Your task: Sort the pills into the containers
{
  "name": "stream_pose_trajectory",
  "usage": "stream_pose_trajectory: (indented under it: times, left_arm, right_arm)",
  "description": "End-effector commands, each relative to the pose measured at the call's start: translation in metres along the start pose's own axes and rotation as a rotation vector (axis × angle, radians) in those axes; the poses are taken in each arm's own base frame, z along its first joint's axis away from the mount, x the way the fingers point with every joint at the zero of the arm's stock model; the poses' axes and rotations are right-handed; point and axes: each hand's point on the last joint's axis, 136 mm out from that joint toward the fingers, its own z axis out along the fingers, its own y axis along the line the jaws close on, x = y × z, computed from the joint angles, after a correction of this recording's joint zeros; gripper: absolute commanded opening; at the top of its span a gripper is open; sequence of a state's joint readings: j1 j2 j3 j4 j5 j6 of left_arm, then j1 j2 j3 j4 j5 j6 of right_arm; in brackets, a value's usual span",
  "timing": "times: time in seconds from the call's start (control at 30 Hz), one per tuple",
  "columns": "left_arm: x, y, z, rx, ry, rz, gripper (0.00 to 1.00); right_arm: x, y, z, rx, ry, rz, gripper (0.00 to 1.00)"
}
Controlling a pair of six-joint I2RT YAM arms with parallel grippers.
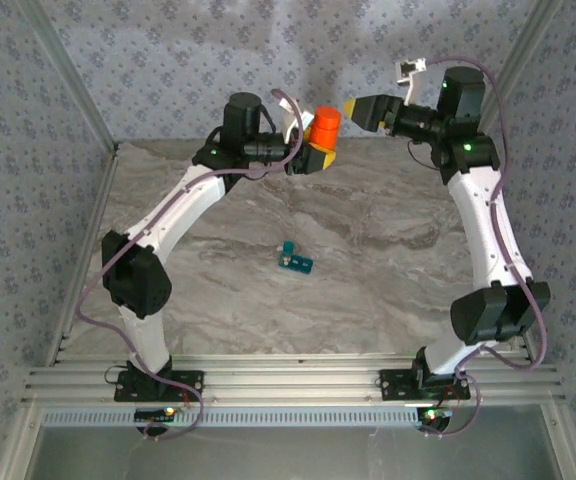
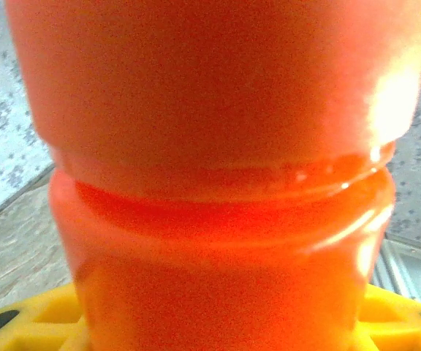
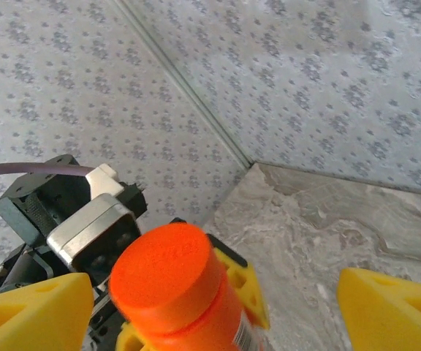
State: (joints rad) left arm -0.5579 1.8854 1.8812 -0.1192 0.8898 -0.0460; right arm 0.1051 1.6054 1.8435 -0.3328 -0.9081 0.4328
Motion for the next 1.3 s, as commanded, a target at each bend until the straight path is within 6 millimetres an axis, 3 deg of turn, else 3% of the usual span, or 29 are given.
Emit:
stream_pose_trajectory:
  times: [0.0,0.37,0.63,0.73,0.97,1.27]
  left_arm:
    - [-0.016,-0.021,-0.002,0.113,-0.004,0.009,0.0]
    - [-0.013,-0.023,0.003,0.149,0.022,-0.02,0.0]
    - [-0.013,-0.022,0.004,0.15,0.024,-0.017,0.0]
    - [-0.013,-0.022,0.004,0.15,0.025,-0.016,0.0]
    - [-0.016,-0.022,0.003,0.144,0.023,-0.006,0.0]
    - [-0.038,-0.014,0.004,-0.02,-0.045,0.089,0.0]
  right_arm:
    - [0.002,0.017,0.008,-0.098,0.054,-0.013,0.89]
    - [0.005,0.029,0.024,-0.145,0.097,-0.02,0.89]
    - [0.018,0.032,0.03,-0.153,0.135,-0.011,0.84]
    - [0.021,0.031,0.031,-0.148,0.141,-0.007,0.78]
    - [0.027,0.029,0.032,-0.138,0.146,0.002,0.47]
    - [0.055,0.008,0.038,0.006,0.128,0.038,0.39]
